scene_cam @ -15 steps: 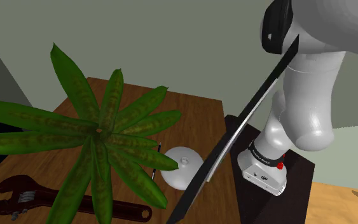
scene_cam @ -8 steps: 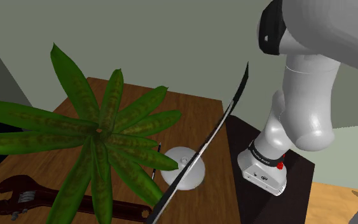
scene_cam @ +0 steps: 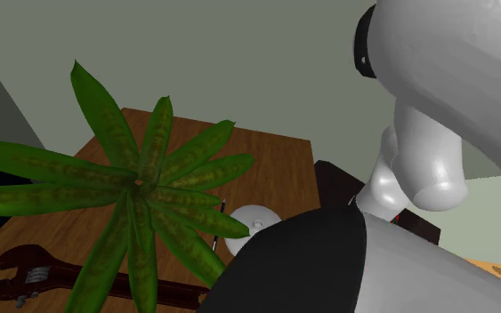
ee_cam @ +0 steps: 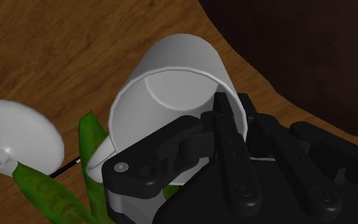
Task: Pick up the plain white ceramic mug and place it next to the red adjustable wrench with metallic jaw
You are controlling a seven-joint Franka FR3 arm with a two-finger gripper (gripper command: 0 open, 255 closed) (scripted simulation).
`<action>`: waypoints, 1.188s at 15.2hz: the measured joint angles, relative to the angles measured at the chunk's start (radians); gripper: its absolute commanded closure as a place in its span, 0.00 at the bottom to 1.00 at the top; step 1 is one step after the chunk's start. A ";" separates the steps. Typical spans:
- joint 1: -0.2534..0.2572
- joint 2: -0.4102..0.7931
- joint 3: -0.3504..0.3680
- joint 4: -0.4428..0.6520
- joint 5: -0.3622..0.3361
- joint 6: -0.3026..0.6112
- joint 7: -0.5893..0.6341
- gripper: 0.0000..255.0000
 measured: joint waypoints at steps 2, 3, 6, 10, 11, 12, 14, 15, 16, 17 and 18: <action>-0.004 0.003 -0.003 -0.011 -0.005 0.028 0.005 1.00; 0.006 0.015 -0.013 -0.004 -0.015 0.030 0.009 1.00; -0.001 0.020 -0.018 -0.023 -0.025 0.070 0.022 1.00; 0.045 0.070 -0.059 0.007 -0.071 0.089 0.046 1.00; 0.037 0.070 -0.056 -0.042 -0.071 0.107 0.051 1.00; 0.038 0.072 -0.052 -0.079 -0.069 0.110 0.054 1.00; 0.038 0.079 -0.062 -0.092 -0.080 0.129 0.060 1.00; 0.029 0.076 -0.062 -0.103 -0.081 0.141 0.058 1.00; 0.030 0.076 -0.063 -0.107 -0.082 0.165 0.061 1.00; 0.032 0.073 -0.062 -0.107 -0.077 0.172 0.060 1.00; 0.040 0.075 -0.068 -0.099 -0.079 0.164 0.063 1.00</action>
